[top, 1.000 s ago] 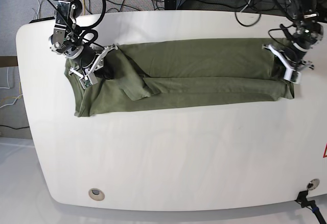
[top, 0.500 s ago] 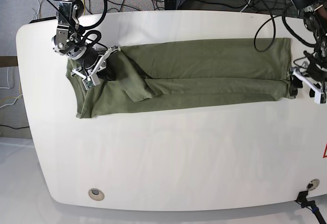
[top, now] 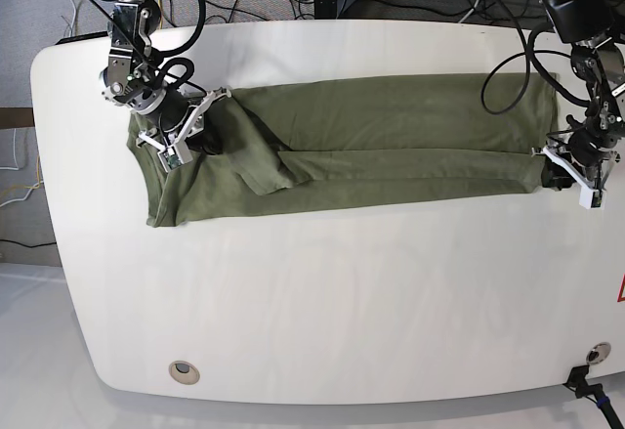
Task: Fold the T-shirt properly
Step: 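Pull the folded strip's end with the left gripper to straighten it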
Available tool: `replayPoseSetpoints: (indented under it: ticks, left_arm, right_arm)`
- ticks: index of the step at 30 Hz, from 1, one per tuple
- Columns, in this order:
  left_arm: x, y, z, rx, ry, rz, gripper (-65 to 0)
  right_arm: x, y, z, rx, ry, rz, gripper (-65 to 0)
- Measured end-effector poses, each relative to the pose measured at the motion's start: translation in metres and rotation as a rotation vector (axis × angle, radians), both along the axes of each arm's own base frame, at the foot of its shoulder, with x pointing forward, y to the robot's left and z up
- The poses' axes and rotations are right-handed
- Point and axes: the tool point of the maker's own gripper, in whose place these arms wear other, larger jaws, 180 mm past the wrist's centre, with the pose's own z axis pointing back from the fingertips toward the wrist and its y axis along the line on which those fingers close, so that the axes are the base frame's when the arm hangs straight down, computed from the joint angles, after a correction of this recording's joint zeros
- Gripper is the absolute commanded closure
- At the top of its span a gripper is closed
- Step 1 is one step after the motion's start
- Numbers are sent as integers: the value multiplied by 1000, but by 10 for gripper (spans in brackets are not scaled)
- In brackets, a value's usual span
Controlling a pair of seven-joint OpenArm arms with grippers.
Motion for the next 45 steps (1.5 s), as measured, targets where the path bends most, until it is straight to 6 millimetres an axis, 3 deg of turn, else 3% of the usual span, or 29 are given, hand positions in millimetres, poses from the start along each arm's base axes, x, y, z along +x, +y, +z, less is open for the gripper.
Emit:
replayPoseSetpoints:
  ticks: [1,6,15,22,23,26,28,29,34,36,39,41,45]
  left_arm:
    - [0,1,0,0,-1,2,0]
    - [-4,3,0,9,3,-2,0]
    - [-64,16,35,167,-28,-26,0]
    - [-119,9,6,163,94,-32,0]
    - [-123,11,4,167,108,-30,-22]
    - [-135,12,-2,169,138,-32,-257]
    - [-140,14,-3,175,152,-31,-378]
    - [-141,15,-2,176,151,-26,-405]
    - [-147,41,11,232,195,18,-407]
    - [-142,48,41,277,141,31,-407]
    - [-118,27,96,270,-36,-55,-379]
    - [-115,15,98,217,-57,-83,-344]
    - [-123,10,80,192,8,-90,-377]
  right_arm:
    - [0,0,0,0,0,0,0]
    - [-3,1,0,9,-2,-9,0]
    - [-4,0,0,11,-3,-12,0]
    - [-4,0,0,12,-4,-12,0]
    - [-4,0,0,12,-4,-12,0]
    - [-4,0,0,12,-4,-12,0]
    - [-4,0,0,12,-4,-12,0]
    - [-4,0,0,12,-3,-12,0]
    - [-5,1,0,19,-3,-14,0]
    - [-5,1,0,19,-2,-14,0]
    - [-5,2,0,21,-3,-14,0]
    - [-5,7,-1,37,-2,-19,0]
    - [-5,11,-1,46,-3,-19,0]
